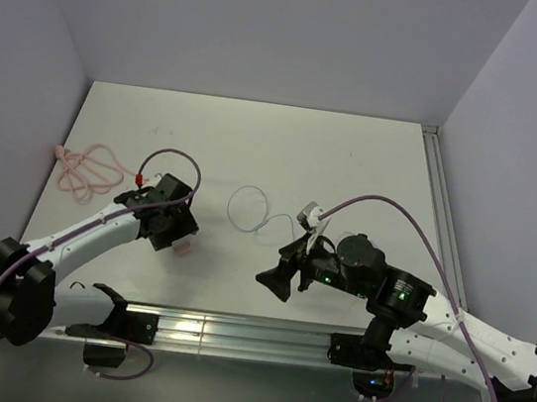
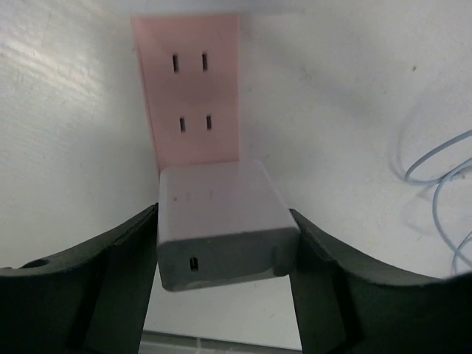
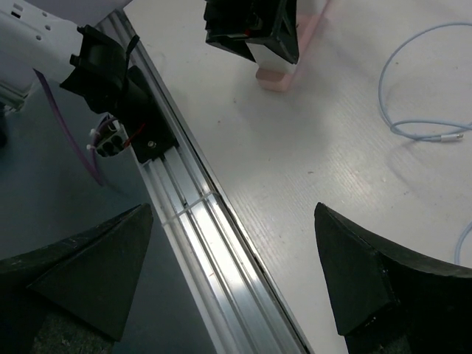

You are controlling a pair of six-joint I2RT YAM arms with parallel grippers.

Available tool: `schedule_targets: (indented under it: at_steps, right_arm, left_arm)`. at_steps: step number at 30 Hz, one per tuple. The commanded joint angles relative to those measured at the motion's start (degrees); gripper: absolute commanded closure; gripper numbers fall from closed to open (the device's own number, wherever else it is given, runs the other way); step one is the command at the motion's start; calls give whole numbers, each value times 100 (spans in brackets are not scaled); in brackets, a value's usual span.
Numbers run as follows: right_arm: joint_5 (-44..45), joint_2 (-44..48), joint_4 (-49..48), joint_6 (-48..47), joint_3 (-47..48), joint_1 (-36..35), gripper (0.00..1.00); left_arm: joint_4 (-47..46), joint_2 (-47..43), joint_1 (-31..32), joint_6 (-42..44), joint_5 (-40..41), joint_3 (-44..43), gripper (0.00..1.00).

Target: Insert the plug

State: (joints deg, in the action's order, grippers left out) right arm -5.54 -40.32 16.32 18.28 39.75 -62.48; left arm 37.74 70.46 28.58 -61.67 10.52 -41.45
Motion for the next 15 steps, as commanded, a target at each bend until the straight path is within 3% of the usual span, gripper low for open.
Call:
schedule_targets:
  at_steps: [1, 2, 3, 5, 6, 10, 13, 15]
  right_arm:
    - [149, -108, -94, 131, 182, 16, 3]
    - [185, -134, -76, 140, 217, 25, 3]
    - [255, -178, -41, 201, 305, 25, 2]
    - [527, -362, 81, 307, 419, 25, 1]
    - [667, -441, 143, 334, 585, 25, 0]
    - [1835, -941, 722, 904, 1052, 104, 0]
    - [1690, -1337, 1109, 1405, 1281, 910, 0]
    - [1092, -1557, 1215, 1669, 1229, 2174, 0]
  left_arm:
    - [1051, -163, 95, -240, -314, 322, 30]
    - [1078, -407, 95, -232, -323, 296, 29]
    - [1121, -532, 121, -188, -279, 269, 12]
    - [1192, -839, 148, -83, -157, 138, 10]
    - [1192, -936, 157, 75, -112, 103, 1]
    - [1411, -1288, 183, 374, 203, -502, 1]
    - [1298, -1744, 236, 655, 415, -1003, 1]
    - [799, -2210, 280, 1031, 311, -1128, 0]
